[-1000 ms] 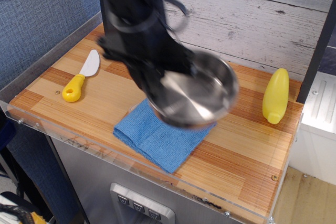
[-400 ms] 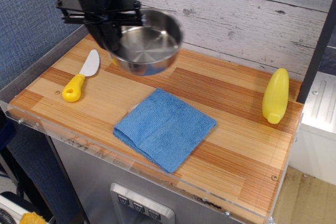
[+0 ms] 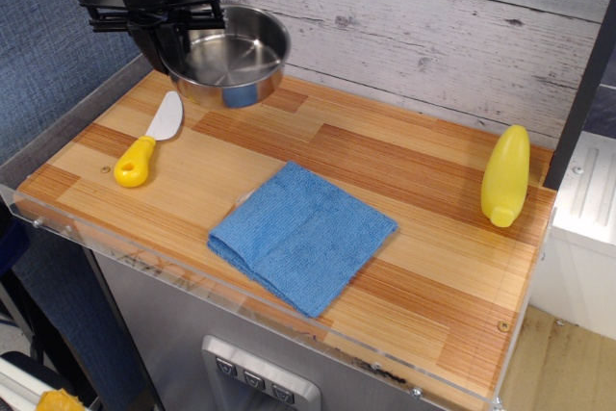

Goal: Place the pot behind the knife.

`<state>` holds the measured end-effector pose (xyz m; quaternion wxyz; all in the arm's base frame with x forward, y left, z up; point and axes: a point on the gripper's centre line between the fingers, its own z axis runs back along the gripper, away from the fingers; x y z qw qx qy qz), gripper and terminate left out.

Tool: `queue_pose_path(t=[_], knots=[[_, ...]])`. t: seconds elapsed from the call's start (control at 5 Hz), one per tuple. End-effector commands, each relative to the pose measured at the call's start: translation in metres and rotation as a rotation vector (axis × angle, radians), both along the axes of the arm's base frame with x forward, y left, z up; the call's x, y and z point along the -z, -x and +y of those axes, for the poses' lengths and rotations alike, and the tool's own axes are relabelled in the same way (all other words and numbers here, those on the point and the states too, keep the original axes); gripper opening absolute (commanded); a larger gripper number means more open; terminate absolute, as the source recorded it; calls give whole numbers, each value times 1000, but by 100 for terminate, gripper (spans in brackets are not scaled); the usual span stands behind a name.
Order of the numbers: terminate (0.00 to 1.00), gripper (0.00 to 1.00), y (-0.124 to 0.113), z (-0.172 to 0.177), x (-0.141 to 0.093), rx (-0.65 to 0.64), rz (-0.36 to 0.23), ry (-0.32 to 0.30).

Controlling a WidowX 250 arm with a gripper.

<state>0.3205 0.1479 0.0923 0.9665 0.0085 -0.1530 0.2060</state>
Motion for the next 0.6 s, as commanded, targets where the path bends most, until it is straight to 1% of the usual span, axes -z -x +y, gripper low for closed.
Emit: queue_pose_path(t=[0.0,0.2,0.4], knots=[[0,0,-13,28,11,-37,-14,-27],[0,0,-16,21,32,-32,12,-5],[0,0,-19,16,49,-15,41,4]])
